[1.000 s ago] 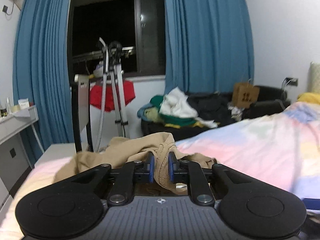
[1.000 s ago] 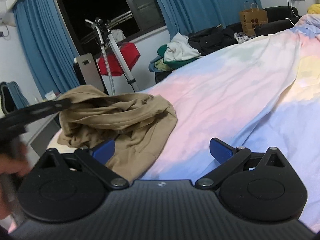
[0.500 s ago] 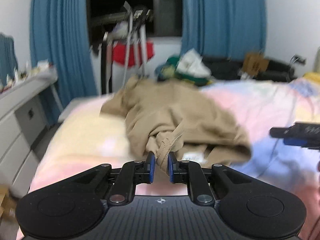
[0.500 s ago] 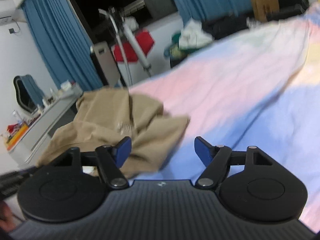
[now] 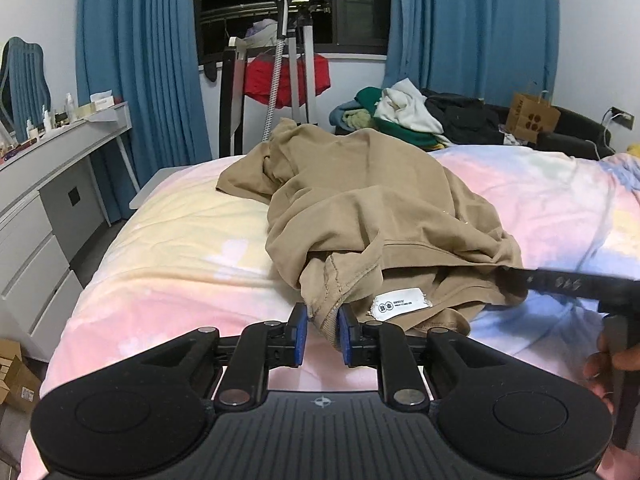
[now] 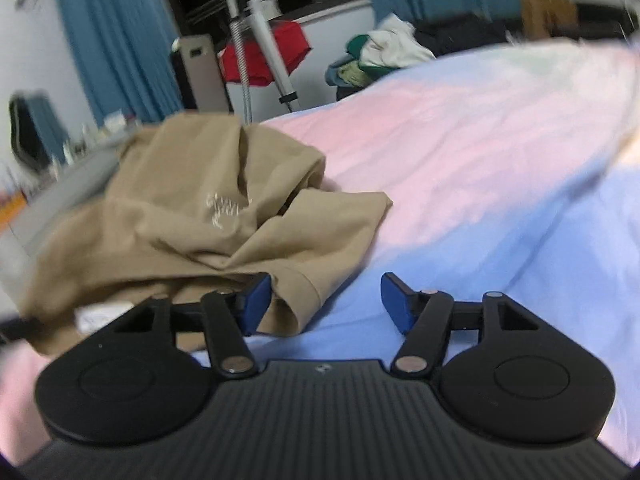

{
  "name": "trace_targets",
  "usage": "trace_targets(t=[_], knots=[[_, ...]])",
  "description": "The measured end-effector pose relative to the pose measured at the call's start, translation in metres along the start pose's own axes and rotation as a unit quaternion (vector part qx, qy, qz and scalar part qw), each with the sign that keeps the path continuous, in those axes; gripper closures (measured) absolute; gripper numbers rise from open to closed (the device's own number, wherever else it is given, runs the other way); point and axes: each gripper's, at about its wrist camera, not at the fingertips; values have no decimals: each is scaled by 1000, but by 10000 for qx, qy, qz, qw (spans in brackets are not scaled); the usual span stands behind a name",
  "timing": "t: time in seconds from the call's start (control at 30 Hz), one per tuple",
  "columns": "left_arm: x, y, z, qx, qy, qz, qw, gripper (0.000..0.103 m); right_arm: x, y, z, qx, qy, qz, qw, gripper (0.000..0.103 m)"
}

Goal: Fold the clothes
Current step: 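Grasp the t-shirt hem with the right tool while the left tool holds the shirt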

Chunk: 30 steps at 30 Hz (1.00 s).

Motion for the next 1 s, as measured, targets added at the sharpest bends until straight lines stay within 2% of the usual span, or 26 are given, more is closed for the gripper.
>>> trace_targets(t=[0.17,0.23,0.4,0.53,0.73,0.83,1.0], knots=[[4,-3,0,-119,54,47,9999,84,2,14,-2,-506,-234,-319,9979,52],[5,-3,-2,-201,59,34,9998,84,-1,13,1,-513,-236,-339,9978,66],[8,-6,-5,-109,35,243,9996,82,-12,9,11,-459,-484,-285,9974,83],[2,-6,-7,-139,6,222,9997,81,-24,4,17,-222,-687,-148,9973,89],[-4,-9,-11,-105,52,234,9997,78,-39,-5,23,250,-766,38,9967,93],[-4,-11,-13,-37,84,234,9997,72,-44,-10,23,455,-743,90,9962,94],[-11,-18,-13,162,-70,32,9998,51,-58,-18,27,761,-822,227,9934,95]])
Point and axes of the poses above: each gripper's, at about its wrist camera, not at the fingertips, and x roughly the way its jaws point, y to its left, z to its top, and after that the axes turned 1 degree about y, right-handed
